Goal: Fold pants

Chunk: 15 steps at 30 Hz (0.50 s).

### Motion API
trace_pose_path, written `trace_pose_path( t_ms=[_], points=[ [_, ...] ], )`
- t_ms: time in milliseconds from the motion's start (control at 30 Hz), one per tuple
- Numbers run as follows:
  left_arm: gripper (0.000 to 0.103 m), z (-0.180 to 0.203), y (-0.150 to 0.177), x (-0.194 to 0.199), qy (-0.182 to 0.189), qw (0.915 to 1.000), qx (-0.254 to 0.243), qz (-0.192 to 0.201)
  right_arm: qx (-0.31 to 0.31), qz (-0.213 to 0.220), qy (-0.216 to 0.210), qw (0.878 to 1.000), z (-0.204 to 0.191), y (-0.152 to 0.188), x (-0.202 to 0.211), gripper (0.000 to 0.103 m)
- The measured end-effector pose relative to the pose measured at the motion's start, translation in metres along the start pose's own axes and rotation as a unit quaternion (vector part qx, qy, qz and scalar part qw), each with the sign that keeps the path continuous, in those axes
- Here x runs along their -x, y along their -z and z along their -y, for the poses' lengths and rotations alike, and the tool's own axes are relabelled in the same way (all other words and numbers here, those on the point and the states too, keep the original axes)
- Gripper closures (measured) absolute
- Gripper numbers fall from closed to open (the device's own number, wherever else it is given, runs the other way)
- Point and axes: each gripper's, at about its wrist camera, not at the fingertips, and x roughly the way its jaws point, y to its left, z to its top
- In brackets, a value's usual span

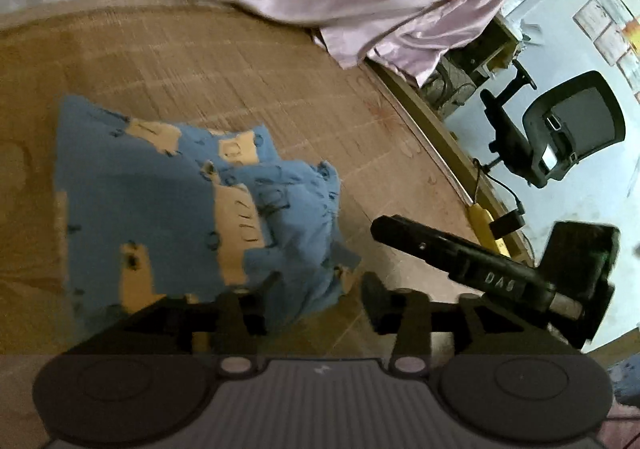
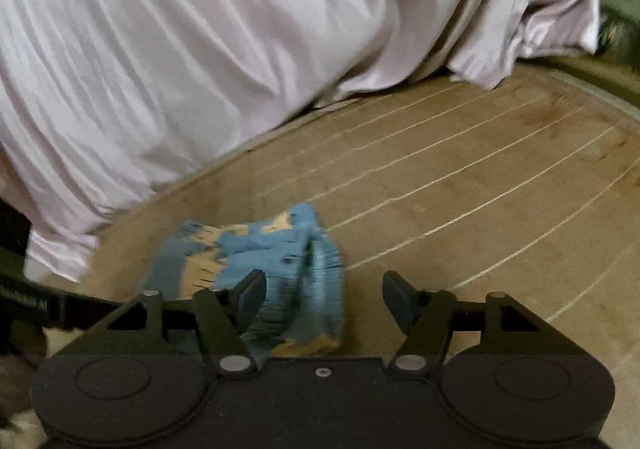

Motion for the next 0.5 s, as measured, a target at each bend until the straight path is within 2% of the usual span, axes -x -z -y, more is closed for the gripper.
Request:
trace_pose_path(
  t_ms=[100, 133, 200, 300, 400, 500],
  points=[
    [0.040, 0.000, 0.001, 0.033, -0.035, 0.9976, -0.008, 0.059, -0.017, -0.017, -0.060, 0.998, 0.002, -0.003, -0.010, 0.036],
    [0.036, -0.001, 0.001, 0.042, -0.059, 0.9952, -0.010, 0.077, -0.012, -0.026, -0.071, 0.997, 0.000, -0.003, -0.015, 0.037],
    [0.035, -0.005, 0.003, 0.052, -0.123, 0.9871, -0.020, 0.100, 0.001, -0.040, -0.072, 0.997, -0.004, -0.002, -0.025, 0.040],
    [0.035, -0.013, 0.007, 0.048, -0.188, 0.9779, -0.018, 0.089, -0.010, -0.058, -0.072, 0.996, -0.003, -0.001, -0.039, 0.041],
    [0.035, -0.024, 0.013, 0.041, -0.210, 0.9744, -0.001, 0.080, -0.028, -0.052, -0.092, 0.994, 0.001, -0.004, -0.042, 0.047],
    [0.035, -0.033, 0.018, 0.032, -0.225, 0.9719, 0.023, 0.067, -0.037, -0.044, -0.119, 0.991, 0.002, -0.010, -0.049, 0.071]
  ],
)
